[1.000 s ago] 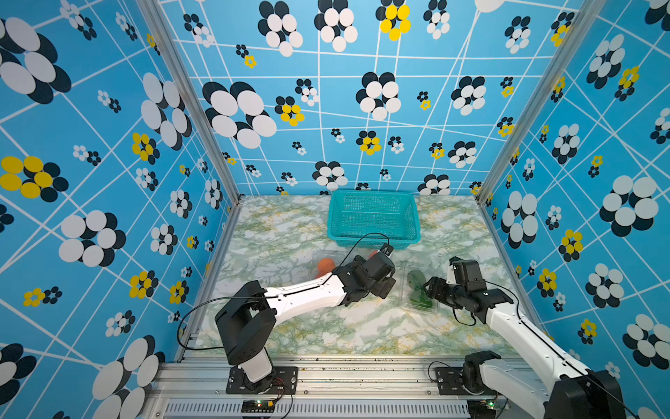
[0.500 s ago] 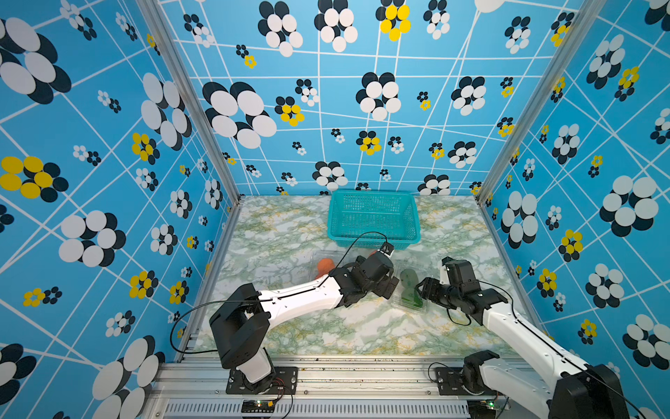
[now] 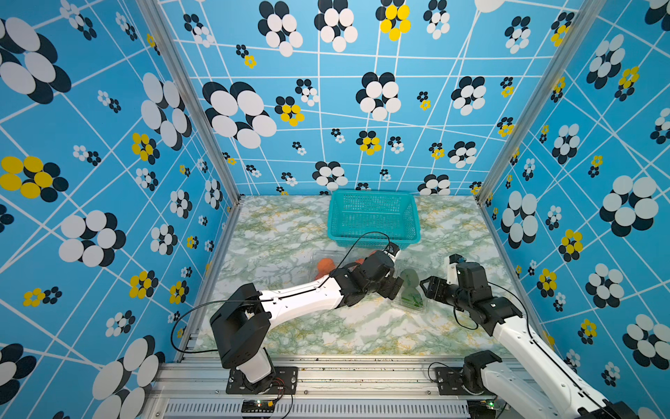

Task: Take oranges out of containers
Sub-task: Move the packing box to the center of the board.

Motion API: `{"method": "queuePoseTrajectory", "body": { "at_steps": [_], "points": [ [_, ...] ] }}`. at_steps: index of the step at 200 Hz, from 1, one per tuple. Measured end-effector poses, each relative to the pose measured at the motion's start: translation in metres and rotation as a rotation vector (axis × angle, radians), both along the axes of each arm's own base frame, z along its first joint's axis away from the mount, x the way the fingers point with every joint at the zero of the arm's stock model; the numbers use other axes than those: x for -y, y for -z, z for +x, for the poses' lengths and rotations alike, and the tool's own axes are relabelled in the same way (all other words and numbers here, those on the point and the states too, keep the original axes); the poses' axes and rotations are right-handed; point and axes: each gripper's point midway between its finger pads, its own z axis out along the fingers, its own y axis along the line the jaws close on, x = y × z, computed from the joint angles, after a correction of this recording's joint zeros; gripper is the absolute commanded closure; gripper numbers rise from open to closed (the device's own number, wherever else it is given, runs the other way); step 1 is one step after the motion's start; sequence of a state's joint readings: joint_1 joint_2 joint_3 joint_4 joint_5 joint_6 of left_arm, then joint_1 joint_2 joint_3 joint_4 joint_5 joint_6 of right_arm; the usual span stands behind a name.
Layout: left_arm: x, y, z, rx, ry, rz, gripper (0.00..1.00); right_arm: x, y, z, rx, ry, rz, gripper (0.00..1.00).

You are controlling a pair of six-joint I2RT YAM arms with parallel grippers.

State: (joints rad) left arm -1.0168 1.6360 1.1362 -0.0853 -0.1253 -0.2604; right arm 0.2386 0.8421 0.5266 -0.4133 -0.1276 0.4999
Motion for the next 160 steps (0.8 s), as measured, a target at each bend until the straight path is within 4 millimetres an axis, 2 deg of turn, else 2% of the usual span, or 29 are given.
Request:
{"method": "queuePoseTrajectory", "body": {
  "at_steps": [36, 64, 108, 124, 160],
  "points": [
    [0.014, 0.021, -0.006, -0.042, 0.067, 0.008, 0.18, 0.029, 0.021, -0.009, -0.079, 0.098, -0.042, 0.30],
    [0.029, 0.035, -0.003, -0.069, 0.097, 0.022, 0.20, 0.031, 0.028, -0.012, -0.109, 0.103, -0.043, 0.30],
    [0.046, 0.038, 0.010, -0.103, 0.085, 0.016, 0.21, 0.030, 0.045, -0.015, -0.167, 0.097, -0.049, 0.30],
    [0.042, 0.043, 0.018, -0.136, 0.058, 0.007, 0.21, 0.030, 0.051, -0.017, -0.177, 0.096, -0.048, 0.30],
    [0.020, 0.056, 0.037, -0.199, -0.029, -0.005, 0.20, 0.029, 0.050, -0.012, -0.149, 0.096, -0.042, 0.30]
  ]
}}
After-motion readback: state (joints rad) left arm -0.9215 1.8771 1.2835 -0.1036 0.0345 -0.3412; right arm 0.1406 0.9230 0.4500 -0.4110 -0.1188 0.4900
